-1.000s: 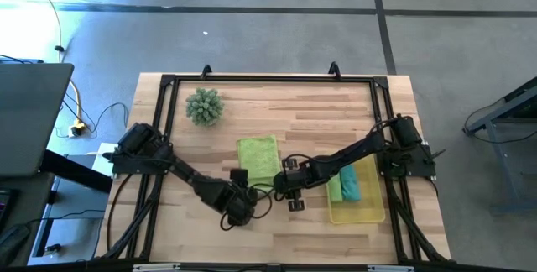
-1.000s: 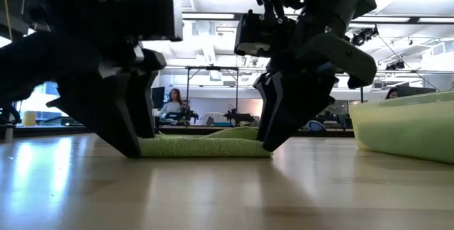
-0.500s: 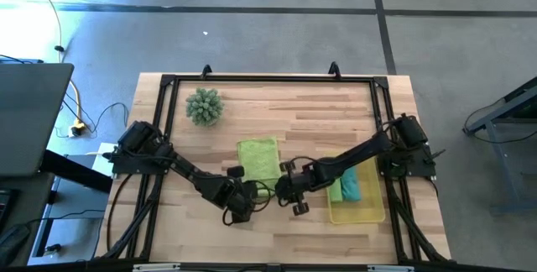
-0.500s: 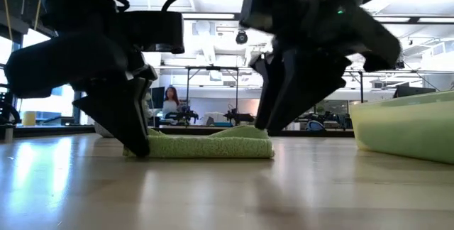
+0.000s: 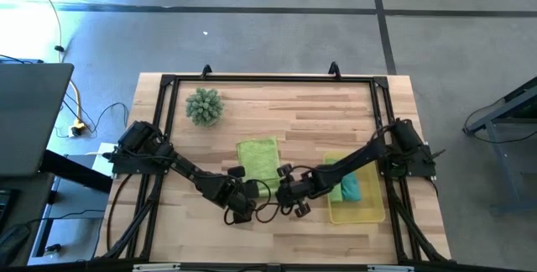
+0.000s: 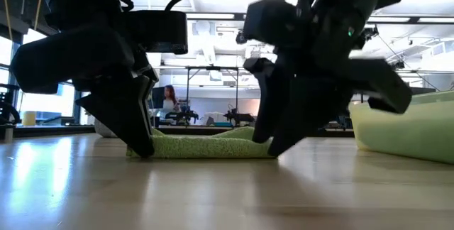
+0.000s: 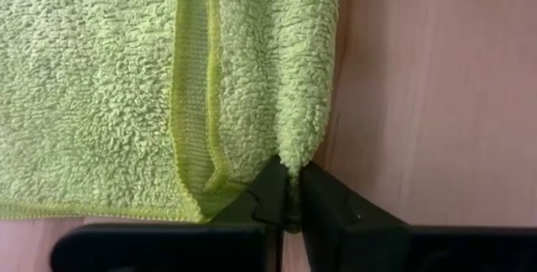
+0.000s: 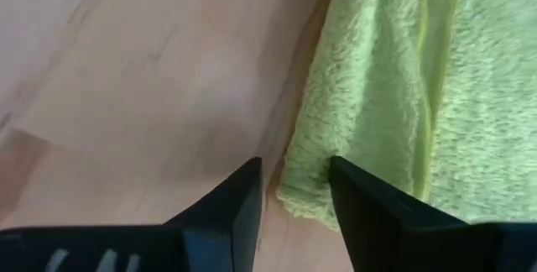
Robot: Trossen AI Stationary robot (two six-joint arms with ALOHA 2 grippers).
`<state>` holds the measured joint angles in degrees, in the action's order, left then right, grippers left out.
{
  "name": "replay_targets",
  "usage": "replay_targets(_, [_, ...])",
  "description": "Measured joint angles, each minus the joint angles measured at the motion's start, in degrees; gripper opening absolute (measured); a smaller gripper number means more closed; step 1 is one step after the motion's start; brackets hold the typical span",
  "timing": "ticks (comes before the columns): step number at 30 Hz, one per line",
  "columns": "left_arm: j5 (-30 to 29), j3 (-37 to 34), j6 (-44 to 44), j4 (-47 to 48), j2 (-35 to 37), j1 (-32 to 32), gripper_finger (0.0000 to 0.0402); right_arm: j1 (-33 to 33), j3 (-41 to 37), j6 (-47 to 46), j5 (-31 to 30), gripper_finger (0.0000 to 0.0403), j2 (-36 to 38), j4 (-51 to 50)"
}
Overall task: Roll microfiber towels into tight, uniform cylinder then place into a basket
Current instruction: Roll the light green cloth
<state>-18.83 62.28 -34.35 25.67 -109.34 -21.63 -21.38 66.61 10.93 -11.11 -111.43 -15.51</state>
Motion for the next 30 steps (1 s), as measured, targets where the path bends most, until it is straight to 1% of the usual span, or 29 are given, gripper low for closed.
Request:
replay_targets(5, [1.12,0.02,0.0,-0.2,0.0,0.0,0.0011,0.78,0.22,-0.61,-1.06,0.0161,-1.79,0.3])
replay_targets(7, [1.27,0.02,-0.05,-0.28,0.0,-0.09,0.0011,0.92,0.33,-2.85,-1.55,0.0173,-2.36,-0.08])
replay_targets(10, [2.3,-0.04,-1.36,-0.26,0.5,-0.08,0.0011,1.09,0.33,-7.23,-0.88,0.0168,-2.75,-1.47])
replay_targets(13, [3.65,-0.07,-1.49,0.0,1.31,-0.13,0.0011,0.98,0.35,-8.72,-0.8,0.0131,-2.85,-2.23])
replay_targets(19, [6.24,-0.06,-1.74,-0.28,2.43,-0.17,0.001,1.0,0.29,-10.73,-0.21,0.0019,-2.98,-2.47])
replay_targets(21, [6.25,-0.07,-2.45,-0.3,2.43,-0.17,0.001,1.08,0.25,-10.75,0.46,0.0008,-2.98,-2.47])
replay_targets(24, [7.46,-0.05,-4.25,-0.62,2.43,-0.15,0.001,1.53,0.68,-11.65,4.13,0.0013,-2.9,-3.03])
replay_targets(27, [9.94,0.13,-5.58,-0.53,3.03,-0.02,0.001,2.73,1.65,-12.45,12.25,0.0004,-1.9,-3.54])
replay_targets(30, [11.65,1.37,-6.27,-1.08,3.38,-0.02,0.001,3.65,2.35,-13.51,20.0,0.0004,-0.52,-4.6])
